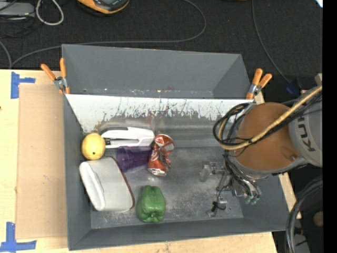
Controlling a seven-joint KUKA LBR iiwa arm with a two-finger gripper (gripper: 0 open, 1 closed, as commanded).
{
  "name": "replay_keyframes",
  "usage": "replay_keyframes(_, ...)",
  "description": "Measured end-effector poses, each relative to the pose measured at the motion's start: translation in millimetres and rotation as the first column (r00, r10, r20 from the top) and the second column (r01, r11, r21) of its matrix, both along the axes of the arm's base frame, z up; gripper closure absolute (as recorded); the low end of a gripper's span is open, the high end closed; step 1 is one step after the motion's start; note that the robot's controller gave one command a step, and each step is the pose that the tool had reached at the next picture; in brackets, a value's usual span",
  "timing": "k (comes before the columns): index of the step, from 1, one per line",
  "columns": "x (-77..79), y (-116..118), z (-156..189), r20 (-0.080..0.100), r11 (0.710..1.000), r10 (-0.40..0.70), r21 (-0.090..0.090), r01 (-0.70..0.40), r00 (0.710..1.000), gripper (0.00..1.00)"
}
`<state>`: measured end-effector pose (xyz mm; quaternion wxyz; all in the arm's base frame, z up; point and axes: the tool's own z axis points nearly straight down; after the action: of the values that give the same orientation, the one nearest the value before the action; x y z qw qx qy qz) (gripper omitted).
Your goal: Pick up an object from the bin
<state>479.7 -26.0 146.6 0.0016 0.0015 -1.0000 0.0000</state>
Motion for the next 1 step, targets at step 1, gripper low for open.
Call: replay_keyframes(1,0.0,0.0,0.0,0.000,1.000,0.000,0.000,0.000,1.000,0.00)
